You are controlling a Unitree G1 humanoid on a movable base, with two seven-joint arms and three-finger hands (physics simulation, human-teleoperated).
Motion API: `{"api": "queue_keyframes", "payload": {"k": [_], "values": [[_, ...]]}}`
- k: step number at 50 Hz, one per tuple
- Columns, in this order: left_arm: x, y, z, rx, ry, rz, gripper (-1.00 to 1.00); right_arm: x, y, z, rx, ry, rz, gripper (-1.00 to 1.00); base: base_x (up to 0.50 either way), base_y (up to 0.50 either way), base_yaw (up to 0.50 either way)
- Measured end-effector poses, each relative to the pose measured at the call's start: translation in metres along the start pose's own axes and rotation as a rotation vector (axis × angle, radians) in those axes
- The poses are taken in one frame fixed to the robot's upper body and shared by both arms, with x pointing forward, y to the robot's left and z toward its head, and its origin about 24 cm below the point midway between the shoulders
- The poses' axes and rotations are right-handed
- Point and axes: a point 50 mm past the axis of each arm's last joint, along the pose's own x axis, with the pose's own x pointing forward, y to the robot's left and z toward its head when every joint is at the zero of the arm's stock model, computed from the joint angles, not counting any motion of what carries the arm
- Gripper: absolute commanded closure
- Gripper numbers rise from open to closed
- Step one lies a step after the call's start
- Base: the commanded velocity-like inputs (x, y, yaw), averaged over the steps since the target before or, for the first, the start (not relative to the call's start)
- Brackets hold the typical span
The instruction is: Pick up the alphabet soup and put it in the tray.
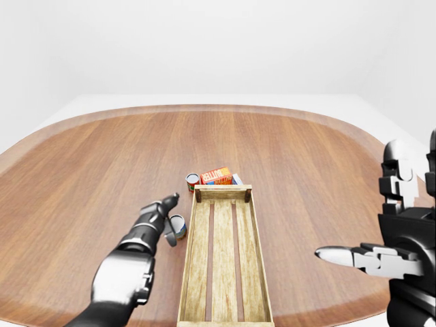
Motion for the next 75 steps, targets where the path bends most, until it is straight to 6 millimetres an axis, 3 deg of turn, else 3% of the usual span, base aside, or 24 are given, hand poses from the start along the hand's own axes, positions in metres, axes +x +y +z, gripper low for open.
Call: {"api": "queue_keyframes", "payload": {"k": [19,69,70,71,72,75], "values": [[0.000,-0.001,0.001,0.005,-0.002,0.000,-1.00,0.001,0.002,0.000,-0.010,-0.008,0.003,-1.00,0.00,0.00,0.00],[0.004,-0.033,0.000,-0.021,0.002,-0.101,-1.00,-0.003,0.005,-0.003,0.016,0.049,0.039,-1.00,0.00,0.00,0.00],[0.004,-0.033,0.000,-0.022,0.002,-0.101,-0.35,-0.003,0.005,-0.003,0.017,0.048,0.039,-1.00,0.00,0.00,0.00],[0.004,-0.032,0.000,-0.023,0.001,-0.097,0.79,-0.003,0.005,-0.003,0.017,0.047,0.038,-1.00,0.00,0.00,0.00],[0.004,-0.033,0.000,-0.022,0.001,-0.098,0.93,-0.003,0.005,-0.003,0.016,0.046,0.038,-1.00,0.00,0.00,0.00],[0.004,-0.033,0.000,-0.035,-0.002,-0.092,0.94,-0.003,0.004,-0.003,0.016,0.042,0.035,-1.00,0.00,0.00,0.00]]}}
